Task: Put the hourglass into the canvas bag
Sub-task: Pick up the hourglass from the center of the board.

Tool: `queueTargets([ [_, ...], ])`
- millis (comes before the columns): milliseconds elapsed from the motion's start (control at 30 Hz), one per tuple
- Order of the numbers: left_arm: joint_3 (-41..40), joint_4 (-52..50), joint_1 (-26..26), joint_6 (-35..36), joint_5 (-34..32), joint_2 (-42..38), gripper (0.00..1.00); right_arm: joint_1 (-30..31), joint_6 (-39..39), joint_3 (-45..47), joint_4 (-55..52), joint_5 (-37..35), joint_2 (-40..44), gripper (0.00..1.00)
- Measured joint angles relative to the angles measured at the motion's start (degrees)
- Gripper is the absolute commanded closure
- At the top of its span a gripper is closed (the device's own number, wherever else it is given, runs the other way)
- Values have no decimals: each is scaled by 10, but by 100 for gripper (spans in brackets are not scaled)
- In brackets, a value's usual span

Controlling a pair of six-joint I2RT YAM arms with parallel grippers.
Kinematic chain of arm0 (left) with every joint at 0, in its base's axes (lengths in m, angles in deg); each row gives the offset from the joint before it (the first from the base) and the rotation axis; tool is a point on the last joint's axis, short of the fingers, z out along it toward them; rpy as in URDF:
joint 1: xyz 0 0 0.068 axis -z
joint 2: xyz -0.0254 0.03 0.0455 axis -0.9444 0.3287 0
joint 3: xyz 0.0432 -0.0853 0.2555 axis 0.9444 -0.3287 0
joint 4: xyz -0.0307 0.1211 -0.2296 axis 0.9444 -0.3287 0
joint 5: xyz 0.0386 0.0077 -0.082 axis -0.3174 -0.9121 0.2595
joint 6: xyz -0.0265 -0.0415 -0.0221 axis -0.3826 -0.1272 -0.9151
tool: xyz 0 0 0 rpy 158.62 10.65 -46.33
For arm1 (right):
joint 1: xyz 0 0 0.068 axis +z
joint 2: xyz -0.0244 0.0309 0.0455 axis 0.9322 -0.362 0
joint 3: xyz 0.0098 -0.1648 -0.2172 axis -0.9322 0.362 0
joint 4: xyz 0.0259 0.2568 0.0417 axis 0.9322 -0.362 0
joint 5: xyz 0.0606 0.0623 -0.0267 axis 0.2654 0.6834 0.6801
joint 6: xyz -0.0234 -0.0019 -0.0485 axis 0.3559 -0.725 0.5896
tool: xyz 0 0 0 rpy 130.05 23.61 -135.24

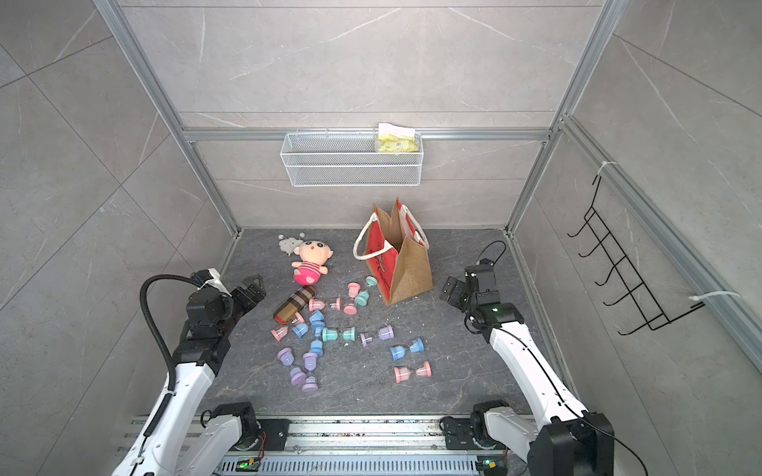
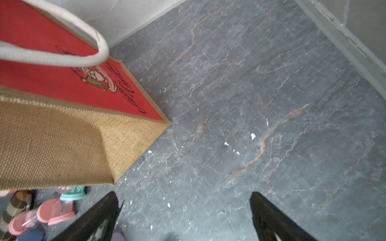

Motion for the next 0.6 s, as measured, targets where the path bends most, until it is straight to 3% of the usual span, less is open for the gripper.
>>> queueTargets([
  [133, 0, -14, 25, -8, 22, -30, 0, 44, -19, -26, -58, 7, 0, 0],
  [233, 0, -31, 75, -7, 26, -38, 0, 87, -37, -35, -102, 9, 0, 0],
  [600, 0, -83, 404, 16, -95, 2, 0, 257, -166, -39, -221, -9, 1, 1],
])
